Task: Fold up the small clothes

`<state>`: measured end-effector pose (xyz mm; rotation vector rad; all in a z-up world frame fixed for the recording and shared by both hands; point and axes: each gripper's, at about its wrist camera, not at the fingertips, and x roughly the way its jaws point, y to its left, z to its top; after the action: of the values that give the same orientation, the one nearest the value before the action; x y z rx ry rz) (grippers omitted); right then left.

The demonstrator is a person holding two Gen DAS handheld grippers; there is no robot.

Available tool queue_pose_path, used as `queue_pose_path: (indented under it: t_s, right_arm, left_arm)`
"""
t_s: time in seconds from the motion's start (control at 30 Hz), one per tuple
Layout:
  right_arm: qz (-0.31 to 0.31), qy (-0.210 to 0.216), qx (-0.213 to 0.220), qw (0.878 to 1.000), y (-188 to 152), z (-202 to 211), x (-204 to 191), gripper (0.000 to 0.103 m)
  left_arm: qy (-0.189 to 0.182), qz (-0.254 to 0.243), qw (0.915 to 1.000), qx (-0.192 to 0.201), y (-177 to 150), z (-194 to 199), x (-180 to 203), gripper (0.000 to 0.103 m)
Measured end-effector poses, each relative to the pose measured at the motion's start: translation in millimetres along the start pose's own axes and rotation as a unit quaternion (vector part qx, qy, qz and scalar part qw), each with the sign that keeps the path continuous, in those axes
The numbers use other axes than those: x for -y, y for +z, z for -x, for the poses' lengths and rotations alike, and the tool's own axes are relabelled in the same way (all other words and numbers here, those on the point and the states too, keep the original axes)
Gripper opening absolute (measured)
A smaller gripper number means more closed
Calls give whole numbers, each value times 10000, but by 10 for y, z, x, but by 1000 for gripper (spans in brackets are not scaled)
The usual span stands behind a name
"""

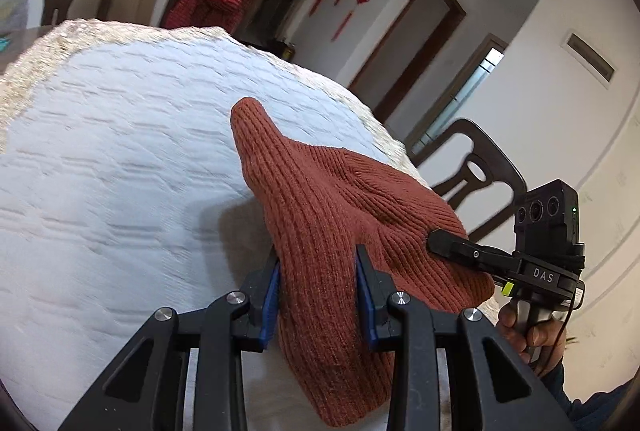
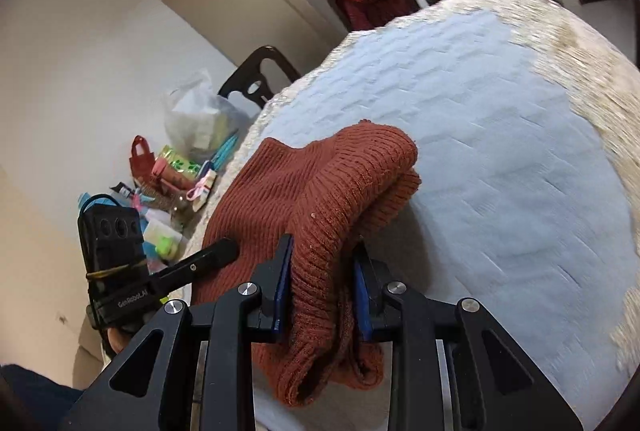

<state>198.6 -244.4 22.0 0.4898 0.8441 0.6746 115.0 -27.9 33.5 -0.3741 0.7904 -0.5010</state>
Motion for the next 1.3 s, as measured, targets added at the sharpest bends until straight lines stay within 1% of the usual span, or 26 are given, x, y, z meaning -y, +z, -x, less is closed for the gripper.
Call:
queue_pose_path:
  t_s: [0.23, 0.4, 0.53, 0.6, 0.63, 0.67, 0.7, 0.73, 0.77, 0.8, 0.87, 0.93, 1.0, 1.03, 1.07, 1.1, 1.13, 1.17, 1.23, 1.3]
  right_arm:
    - [231, 289, -261, 9990, 194, -605, -260, 28]
    - [385, 445, -384, 9975, 335, -1047, -472, 28]
    - [451, 524, -405, 9968, 413, -1306, -574, 28]
    - [462, 508, -451, 9966, 410, -1457, -569, 28]
    - [445, 478, -515, 9965, 403, -1539, -539, 28]
    - [401, 458, -585, 9964, 400, -1602, -509, 28]
    - [298, 408, -752, 9959, 369, -1714, -442, 28]
    - [238, 339, -868, 9954, 346, -1773, -398, 29]
    - [180, 249, -965, 9949, 308, -1813, -349, 32]
    - [126, 264, -995, 9946, 283, -1802, -316, 33]
    - [111, 266, -993, 9946, 269, -1713, -323, 35]
    - [275, 145, -937, 9951, 283, -1607, -391, 35]
    - [573, -82, -716, 9957, 317, -1468, -493, 35]
    - [691, -171, -615, 9956, 345, -1439, -534, 34]
    - [801, -253, -519, 9951, 380, -1423, -582, 34]
    - [907, -322, -439, 9944, 419, -1424, -627, 33]
    - [969, -363, -428, 9937, 458, -1471, -652, 27]
    - [1037, -428, -435, 9927, 495, -1538, -678, 23]
    - [1131, -549, -475, 9909, 557, -1699, -677, 22]
    - [1076, -745, -766, 9884, 573, -1919, -560, 22]
  left_arm:
    - [392, 127, 9990, 198, 313, 218, -513, 35]
    - [482, 315, 9979, 301, 551, 340, -928, 35]
    - [513, 378, 9973, 374, 660, 352, -1176, 35]
    - [538, 415, 9971, 340, 678, 291, -1326, 36]
    - [537, 521, 9968, 272, 664, 256, -1430, 36]
    - [533, 625, 9965, 177, 634, 212, -1543, 36]
    - [592, 727, 9956, 71, 598, 154, -1634, 37]
    - [641, 831, 9945, 6, 551, 119, -1715, 40]
    - [549, 927, 9942, 19, 507, 120, -1765, 43]
    - [522, 958, 9940, 69, 468, 153, -1755, 43]
    - [620, 921, 9937, 168, 445, 243, -1721, 43]
    - [834, 824, 9927, 274, 457, 334, -1656, 43]
    - [1132, 666, 9904, 427, 500, 429, -1558, 41]
    - [1213, 589, 9895, 515, 534, 463, -1497, 39]
    - [1210, 535, 9896, 568, 570, 482, -1475, 39]
    - [1172, 476, 9900, 622, 607, 484, -1413, 39]
    - [1161, 393, 9904, 641, 659, 450, -1370, 39]
    - [1198, 289, 9905, 611, 688, 393, -1319, 39]
    - [1237, 189, 9911, 465, 736, 242, -1307, 39]
    - [1304, 153, 9910, 250, 730, 77, -1333, 39]
